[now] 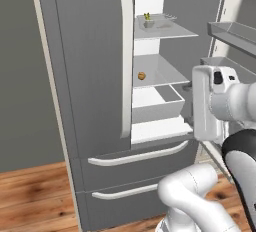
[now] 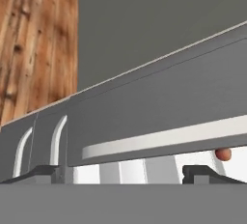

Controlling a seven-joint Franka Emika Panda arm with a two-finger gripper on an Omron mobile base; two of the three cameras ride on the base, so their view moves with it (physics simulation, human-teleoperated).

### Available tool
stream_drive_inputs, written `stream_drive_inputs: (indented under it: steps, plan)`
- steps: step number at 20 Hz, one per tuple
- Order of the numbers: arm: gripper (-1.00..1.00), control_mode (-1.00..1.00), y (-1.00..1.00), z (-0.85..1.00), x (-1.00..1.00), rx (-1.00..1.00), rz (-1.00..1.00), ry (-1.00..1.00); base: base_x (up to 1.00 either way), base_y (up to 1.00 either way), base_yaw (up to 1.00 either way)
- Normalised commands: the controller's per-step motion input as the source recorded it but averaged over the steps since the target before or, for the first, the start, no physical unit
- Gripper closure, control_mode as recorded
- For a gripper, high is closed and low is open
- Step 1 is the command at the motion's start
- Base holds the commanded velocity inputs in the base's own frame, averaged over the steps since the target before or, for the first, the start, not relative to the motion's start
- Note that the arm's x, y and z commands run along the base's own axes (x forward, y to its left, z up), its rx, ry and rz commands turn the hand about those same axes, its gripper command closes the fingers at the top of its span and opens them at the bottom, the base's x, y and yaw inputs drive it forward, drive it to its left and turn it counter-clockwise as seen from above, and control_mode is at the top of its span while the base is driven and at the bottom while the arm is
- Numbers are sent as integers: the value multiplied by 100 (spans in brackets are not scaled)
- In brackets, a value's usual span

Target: Place the tupperware on the top shelf of the fridge. Make space for the tupperware among the existing items by rearranging them on the shelves if needed. Close the fridge door when finished.

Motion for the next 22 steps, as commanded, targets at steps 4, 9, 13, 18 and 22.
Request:
stream_drive_inputs:
  steps: [4,9,13,18,22]
  plan:
    - [-100,-100,-68,13,-51,13,2,1,0,0,0]
    - [-100,-100,-53,0,-73,8,3,0,0,0,0]
    - [-100,-100,-69,0,-38,9,1,-3,0,0,0]
    - [-100,-100,-79,0,-26,11,1,-9,0,0,0]
    - [-100,-100,-54,0,-6,14,9,-7,0,0,0]
